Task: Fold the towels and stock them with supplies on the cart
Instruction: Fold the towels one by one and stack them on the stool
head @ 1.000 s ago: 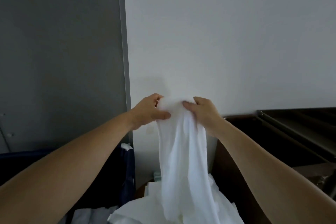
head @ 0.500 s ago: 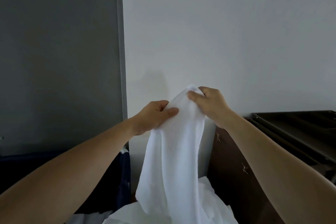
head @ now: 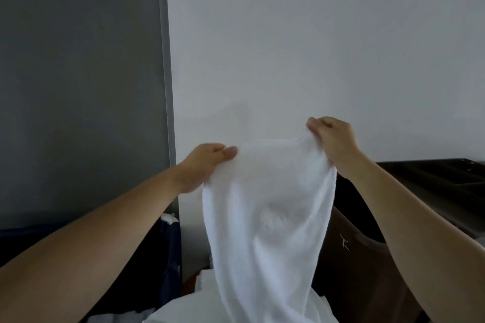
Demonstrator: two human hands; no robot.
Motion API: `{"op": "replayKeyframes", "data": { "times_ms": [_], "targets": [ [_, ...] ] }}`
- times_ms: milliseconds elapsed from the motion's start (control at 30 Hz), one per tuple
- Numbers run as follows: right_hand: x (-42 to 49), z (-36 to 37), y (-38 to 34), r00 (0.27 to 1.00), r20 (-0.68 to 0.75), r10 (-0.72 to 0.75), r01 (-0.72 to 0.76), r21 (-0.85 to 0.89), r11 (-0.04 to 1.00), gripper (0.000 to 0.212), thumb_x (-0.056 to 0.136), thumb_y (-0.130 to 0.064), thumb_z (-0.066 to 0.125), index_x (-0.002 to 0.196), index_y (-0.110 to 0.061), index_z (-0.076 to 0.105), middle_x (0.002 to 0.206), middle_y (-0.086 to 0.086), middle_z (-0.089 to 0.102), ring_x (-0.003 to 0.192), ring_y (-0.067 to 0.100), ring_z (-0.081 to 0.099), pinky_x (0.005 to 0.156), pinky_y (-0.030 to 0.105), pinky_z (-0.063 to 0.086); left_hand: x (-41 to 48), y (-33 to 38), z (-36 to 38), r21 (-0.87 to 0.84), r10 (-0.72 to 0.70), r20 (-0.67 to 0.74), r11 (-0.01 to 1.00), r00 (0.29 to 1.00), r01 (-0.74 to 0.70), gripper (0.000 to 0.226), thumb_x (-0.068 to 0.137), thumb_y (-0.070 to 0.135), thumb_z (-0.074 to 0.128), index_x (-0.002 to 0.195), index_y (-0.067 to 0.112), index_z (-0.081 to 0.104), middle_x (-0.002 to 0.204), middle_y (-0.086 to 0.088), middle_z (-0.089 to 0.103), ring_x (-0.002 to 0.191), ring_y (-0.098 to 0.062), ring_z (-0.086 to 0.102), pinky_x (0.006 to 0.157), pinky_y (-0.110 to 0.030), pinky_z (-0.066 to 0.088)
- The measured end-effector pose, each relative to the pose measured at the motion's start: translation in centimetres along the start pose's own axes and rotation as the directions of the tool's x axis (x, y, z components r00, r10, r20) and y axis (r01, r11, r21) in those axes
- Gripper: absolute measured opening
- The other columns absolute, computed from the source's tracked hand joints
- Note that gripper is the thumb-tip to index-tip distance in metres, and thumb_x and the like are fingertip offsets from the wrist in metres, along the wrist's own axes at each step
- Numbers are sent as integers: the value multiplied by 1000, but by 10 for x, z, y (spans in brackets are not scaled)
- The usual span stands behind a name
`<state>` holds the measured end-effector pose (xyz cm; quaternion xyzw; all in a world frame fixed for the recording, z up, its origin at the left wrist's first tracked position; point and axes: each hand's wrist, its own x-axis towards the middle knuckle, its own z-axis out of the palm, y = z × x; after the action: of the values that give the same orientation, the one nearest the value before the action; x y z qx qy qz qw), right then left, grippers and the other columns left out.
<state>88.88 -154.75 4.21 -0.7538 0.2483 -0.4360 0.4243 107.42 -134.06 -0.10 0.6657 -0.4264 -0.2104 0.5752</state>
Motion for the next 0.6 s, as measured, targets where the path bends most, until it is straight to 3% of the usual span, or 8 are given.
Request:
{"op": "replayKeyframes", "data": {
  "times_ms": [67,133,233,300,400,500,600],
  "targets": [
    [-15,6,-1,964,264,22,-49,99,994,25,90,-31,69,87,-6,73,84,9,68,78,20,64,74,37,55,6,25,9,139,132,10,981,991,-132,41,95,41,63,77,6,51,63,3,46,57,-15,43,50,-23,36],
    [-32,16,-4,866,497,53,-118,101,988,19,94,-29,67,89,-14,76,93,9,74,83,17,69,76,34,59,10,38,24,293,227,64,927,972,-235,44,97,43,59,70,11,45,60,9,38,54,-8,34,48,-17,29],
    [-46,27,-8,806,583,104,-166,54,985,22,96,-32,64,84,-16,72,85,10,68,78,23,65,72,38,54,9,34,41,349,258,44,901,965,-257,42,96,43,60,68,14,50,61,9,44,54,-5,39,50,-17,33],
    [-45,27,-15,863,499,83,-148,92,985,25,97,-32,63,78,-15,64,80,13,56,75,26,54,71,43,43,2,23,45,181,166,33,969,986,-169,33,91,42,65,73,16,56,67,8,52,60,-9,46,54,-21,36],
    [-35,26,-40,954,296,-56,-8,214,977,35,93,-35,65,62,-23,55,64,3,48,64,21,46,67,39,37,-11,-1,50,-134,37,221,991,975,-7,40,84,35,73,101,1,59,94,-14,60,83,-26,56,73,-36,46],
    [-22,24,-77,973,136,-189,134,340,931,38,86,-39,62,51,-26,52,55,-11,44,56,10,44,61,28,39,-20,-28,60,-41,-63,330,996,942,81,59,91,36,68,123,-12,54,118,-25,63,106,-42,60,101,-49,46],
    [-8,13,-99,963,-73,-258,260,491,831,44,89,-33,60,47,-27,48,52,-15,39,51,5,38,52,21,35,-29,-50,64,145,-173,302,980,937,134,50,98,38,58,120,-6,60,110,-16,68,102,-31,64,104,-49,46]
  ]
}}
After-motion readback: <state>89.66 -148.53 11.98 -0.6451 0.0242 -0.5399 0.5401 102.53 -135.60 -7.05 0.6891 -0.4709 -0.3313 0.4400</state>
